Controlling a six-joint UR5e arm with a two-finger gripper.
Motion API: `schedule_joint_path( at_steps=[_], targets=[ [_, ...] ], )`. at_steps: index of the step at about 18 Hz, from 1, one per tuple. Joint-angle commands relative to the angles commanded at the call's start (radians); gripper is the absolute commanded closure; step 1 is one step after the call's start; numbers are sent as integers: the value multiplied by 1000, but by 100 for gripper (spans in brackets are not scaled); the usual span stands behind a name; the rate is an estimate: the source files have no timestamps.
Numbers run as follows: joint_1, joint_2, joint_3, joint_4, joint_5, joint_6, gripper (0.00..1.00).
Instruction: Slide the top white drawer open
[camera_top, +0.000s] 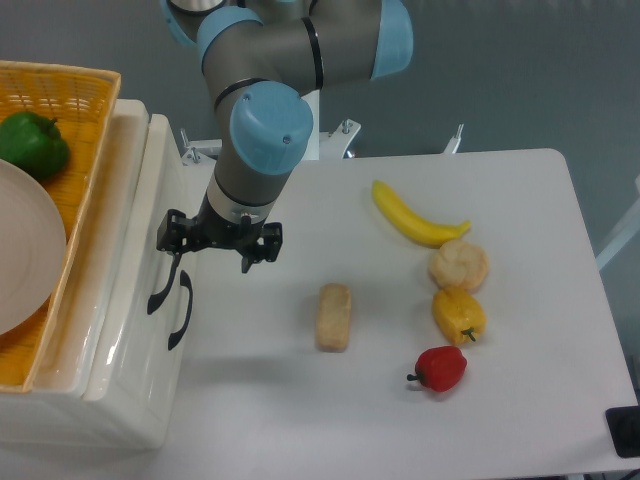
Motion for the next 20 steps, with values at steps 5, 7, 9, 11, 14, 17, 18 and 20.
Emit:
schedule_joint_path(
  at_steps=[5, 7, 9, 11, 14, 17, 18, 20],
  targets=[
    [-2, -3, 0, 2, 0, 0, 0],
    [-5, -6, 0, 3, 2, 0, 0],
    [-5, -6, 0, 5, 2, 0, 0],
    [-6, -8, 0, 5, 2, 0, 0],
    [-8, -14, 0, 5, 2, 0, 0],
    [-11, -20, -2, 6, 2, 0, 0],
    [-15, -21, -3, 6, 3, 0, 0],
    [-18, -21, -3, 6, 3, 0, 0]
  ],
)
